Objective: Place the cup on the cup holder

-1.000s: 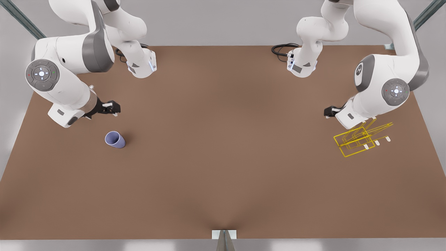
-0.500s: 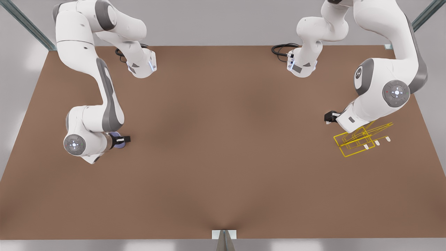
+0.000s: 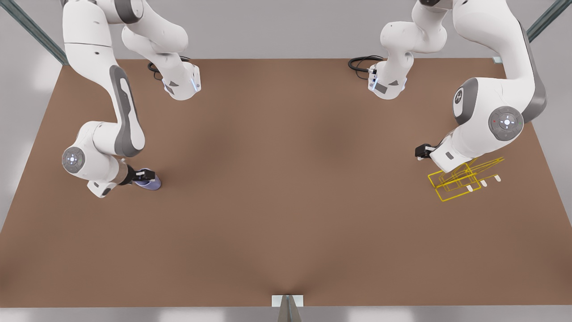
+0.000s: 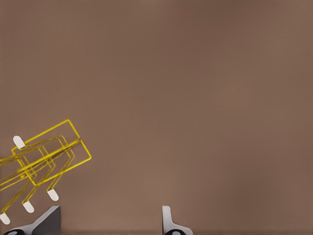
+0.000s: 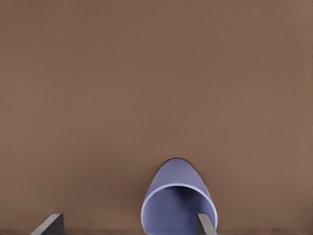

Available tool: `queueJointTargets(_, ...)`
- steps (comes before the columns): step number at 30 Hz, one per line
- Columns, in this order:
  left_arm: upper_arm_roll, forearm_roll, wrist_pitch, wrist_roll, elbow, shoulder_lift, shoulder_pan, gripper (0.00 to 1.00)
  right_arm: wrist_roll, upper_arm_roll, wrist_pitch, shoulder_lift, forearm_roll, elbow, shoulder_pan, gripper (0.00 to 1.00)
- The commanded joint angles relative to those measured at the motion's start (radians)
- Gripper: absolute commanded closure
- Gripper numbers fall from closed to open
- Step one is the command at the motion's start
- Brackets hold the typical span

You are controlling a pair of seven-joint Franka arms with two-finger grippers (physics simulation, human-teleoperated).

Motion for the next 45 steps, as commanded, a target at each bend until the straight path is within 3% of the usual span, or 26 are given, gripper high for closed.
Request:
queueJointTargets(1,0.0,0.001,-0.001,0.003,0.0,-0.001,0.0,0.0,-0.203,-0.009,0.006,0.004,0.003,0.001,0.008,0.0)
queueJointTargets(9,0.002,0.002,0.028,0.004,0.0,0.004,0.0,0.0,-0.206,-0.009,-0.056,0.01,0.002,-0.019,0.022,0.0)
queueJointTargets(19,0.0,0.004,0.019,0.006,-0.003,-0.003,-0.001,0.0,-0.195,-0.032,0.025,0.056,-0.086,-0.069,0.071,0.0)
queueJointTargets(39,-0.003,0.007,0.017,-0.008,0.032,0.014,-0.038,0.0,-0.2,-0.066,0.009,0.132,-0.089,-0.072,0.088,0.0)
queueJointTargets(40,-0.002,0.007,0.017,-0.007,0.032,0.014,-0.04,0.0,-0.2,-0.068,0.009,0.136,-0.089,-0.071,0.088,0.07)
queueJointTargets(41,-0.002,0.008,0.017,-0.007,0.032,0.014,-0.04,0.0,-0.2,-0.068,0.007,0.141,-0.092,-0.068,0.089,0.33)
queueJointTargets(43,-0.002,0.007,0.019,-0.004,0.032,0.014,-0.035,0.0,-0.198,-0.071,0.006,0.149,-0.113,-0.059,0.089,0.46)
queueJointTargets(45,-0.002,0.007,0.019,-0.002,0.032,0.014,-0.035,0.0,-0.201,-0.077,0.001,0.156,-0.113,-0.036,0.094,0.5)
